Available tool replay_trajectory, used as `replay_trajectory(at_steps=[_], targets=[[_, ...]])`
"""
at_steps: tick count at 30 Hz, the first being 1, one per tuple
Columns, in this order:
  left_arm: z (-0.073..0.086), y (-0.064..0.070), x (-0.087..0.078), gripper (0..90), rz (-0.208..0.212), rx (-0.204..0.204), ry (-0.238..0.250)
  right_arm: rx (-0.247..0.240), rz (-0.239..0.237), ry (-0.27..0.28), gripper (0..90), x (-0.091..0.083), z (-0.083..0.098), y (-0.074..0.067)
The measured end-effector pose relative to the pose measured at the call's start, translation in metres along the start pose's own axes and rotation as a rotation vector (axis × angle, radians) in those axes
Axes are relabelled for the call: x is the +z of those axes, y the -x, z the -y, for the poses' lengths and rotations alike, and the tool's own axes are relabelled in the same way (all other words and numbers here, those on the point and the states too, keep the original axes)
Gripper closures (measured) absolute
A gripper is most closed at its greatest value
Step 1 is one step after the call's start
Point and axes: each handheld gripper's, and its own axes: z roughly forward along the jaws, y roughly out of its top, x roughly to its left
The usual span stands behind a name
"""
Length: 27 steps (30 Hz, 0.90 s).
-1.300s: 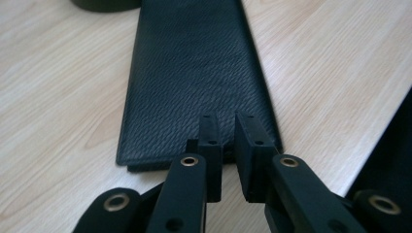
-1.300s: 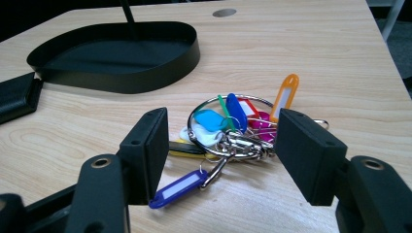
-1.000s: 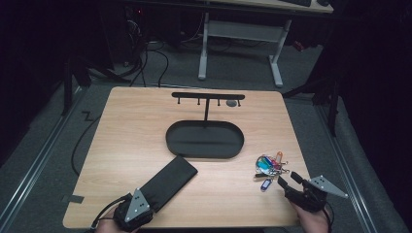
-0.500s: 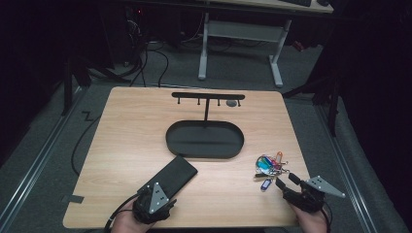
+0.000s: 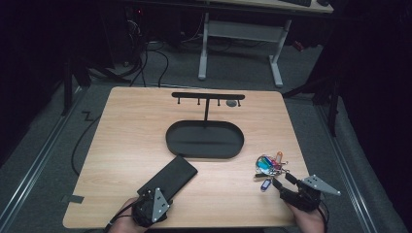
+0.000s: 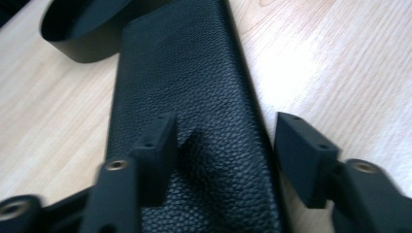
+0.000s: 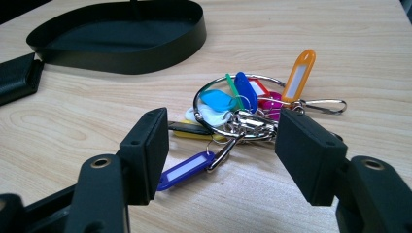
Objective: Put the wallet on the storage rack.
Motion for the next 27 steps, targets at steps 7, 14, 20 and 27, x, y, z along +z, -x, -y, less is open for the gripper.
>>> replay_trajectory(at_steps=[7,14,20,27], targets=[[0.001,0.0,0.0,50.3,0.008,0.015,0.009,0.006,-0.002,0.002,37.4,-0.001,0.0,0.002],[0.0,0.002,-0.002,57.5,0.002,0.027,0.009,0.011,-0.005,0.002,37.5,-0.001,0.0,0.001],[-0.002,0.006,-0.004,65.0,-0.019,0.051,0.003,0.013,-0.01,0.001,37.5,-0.001,0.0,0.001],[-0.005,0.01,-0.008,73.5,-0.043,0.084,-0.001,0.009,-0.017,0.0,37.4,-0.001,0.0,0.002]])
